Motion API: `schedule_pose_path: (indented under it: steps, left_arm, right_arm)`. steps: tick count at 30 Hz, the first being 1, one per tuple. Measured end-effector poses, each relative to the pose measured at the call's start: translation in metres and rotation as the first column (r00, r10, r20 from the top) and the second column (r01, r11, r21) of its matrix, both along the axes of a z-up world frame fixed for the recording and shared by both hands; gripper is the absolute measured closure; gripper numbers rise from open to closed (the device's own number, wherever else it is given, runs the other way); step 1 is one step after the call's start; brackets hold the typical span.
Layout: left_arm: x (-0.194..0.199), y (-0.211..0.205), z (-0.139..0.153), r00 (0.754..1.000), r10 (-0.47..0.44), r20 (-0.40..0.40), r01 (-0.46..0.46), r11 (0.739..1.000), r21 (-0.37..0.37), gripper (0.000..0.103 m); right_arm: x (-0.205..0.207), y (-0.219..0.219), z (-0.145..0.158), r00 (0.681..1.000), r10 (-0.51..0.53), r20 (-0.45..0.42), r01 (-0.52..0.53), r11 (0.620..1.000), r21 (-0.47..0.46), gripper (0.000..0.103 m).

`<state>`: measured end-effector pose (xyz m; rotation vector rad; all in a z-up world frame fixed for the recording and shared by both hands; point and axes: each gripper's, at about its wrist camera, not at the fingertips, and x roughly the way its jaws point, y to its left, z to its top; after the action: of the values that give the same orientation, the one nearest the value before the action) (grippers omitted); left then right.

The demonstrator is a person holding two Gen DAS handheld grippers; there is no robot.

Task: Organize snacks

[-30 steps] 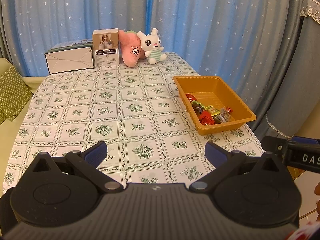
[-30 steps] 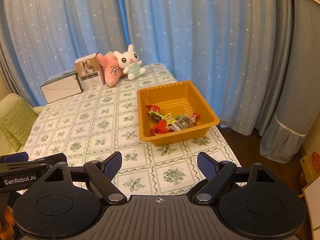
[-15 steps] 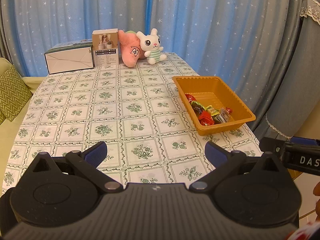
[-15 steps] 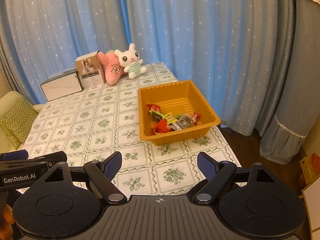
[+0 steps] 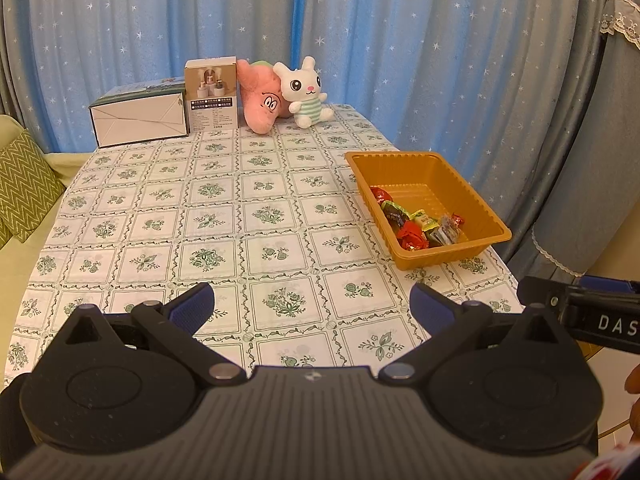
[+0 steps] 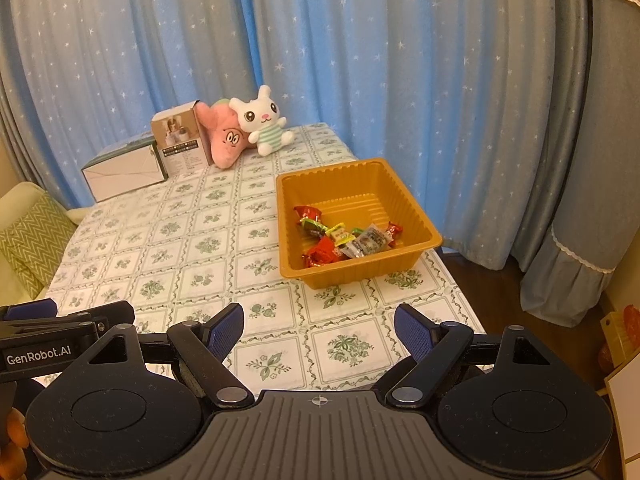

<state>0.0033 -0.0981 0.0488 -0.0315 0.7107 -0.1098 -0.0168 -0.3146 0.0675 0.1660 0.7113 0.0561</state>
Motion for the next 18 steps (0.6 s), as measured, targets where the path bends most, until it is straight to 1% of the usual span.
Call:
schedule_pose_path:
  steps: [18]
  left_arm:
    - [-0.0009, -0.0024, -0.0025, 1.0, 0.0, 0.004, 0.0, 1.0, -0.003, 0.0]
  right_arm:
    - [0.0, -0.0006, 0.0, 1.0, 0.0, 0.0, 0.0, 1.0, 0.0, 0.021]
